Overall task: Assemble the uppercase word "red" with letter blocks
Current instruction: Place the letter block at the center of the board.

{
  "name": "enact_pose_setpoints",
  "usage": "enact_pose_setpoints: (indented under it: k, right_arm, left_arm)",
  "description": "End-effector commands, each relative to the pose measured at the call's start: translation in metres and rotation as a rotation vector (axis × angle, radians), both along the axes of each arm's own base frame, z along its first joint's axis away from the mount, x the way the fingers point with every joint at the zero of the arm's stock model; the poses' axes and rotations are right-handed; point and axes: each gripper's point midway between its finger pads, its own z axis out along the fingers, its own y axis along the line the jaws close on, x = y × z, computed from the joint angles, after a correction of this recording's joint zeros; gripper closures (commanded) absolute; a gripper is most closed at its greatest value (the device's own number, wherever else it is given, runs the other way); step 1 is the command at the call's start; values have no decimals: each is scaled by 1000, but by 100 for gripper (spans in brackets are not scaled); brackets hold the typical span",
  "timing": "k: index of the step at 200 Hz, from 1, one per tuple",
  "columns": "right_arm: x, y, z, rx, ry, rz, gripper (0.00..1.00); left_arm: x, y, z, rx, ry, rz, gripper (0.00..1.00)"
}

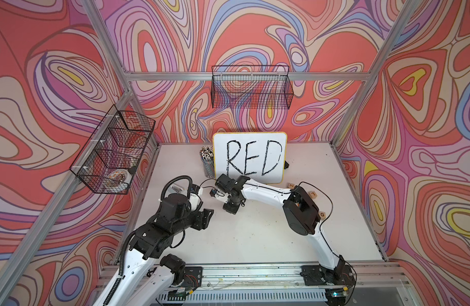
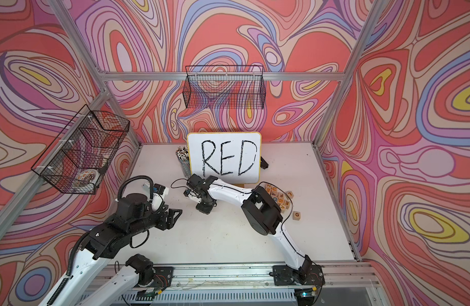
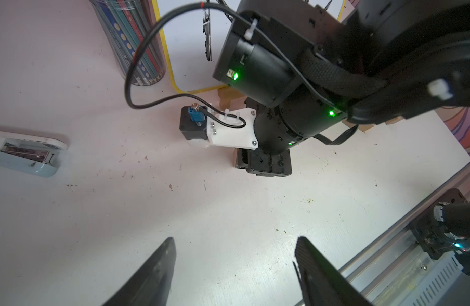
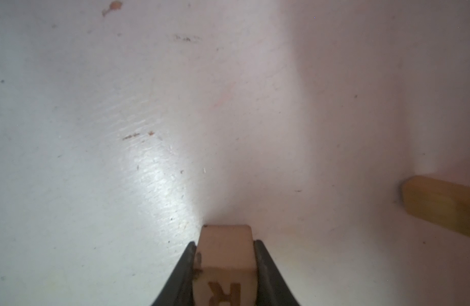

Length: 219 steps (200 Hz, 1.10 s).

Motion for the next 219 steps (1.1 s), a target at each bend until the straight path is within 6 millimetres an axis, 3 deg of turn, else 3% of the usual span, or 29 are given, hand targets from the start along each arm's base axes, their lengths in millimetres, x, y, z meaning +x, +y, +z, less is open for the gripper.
enact_pose_setpoints:
  k: [1,58,99,127,162,206,219]
  right_arm:
    - [-8,4,-5,-12,14,48,63]
    - [-1,9,30,74,-67,30,52]
    - [3,5,65,146,-134,-53,53]
    - [-9,2,87,230,-104,-121,57]
    - [-4,-8,104,307,-83,-466,59]
    - [-11,-4,94,310,-85,-966,60]
    - [-13,1,88,295,-102,-1029,58]
  left_arm:
    - [-2,-5,-5,-1,17,-33,26]
    - [-2,-5,-4,-4,9,-33,26]
    - [-2,-5,-3,-7,2,-32,26]
    - [-2,-6,-4,-9,7,-35,26]
    - [-1,-5,-5,-6,9,-31,27]
    - [0,-5,-7,0,17,-28,27]
    - [0,-4,-7,2,16,-25,28]
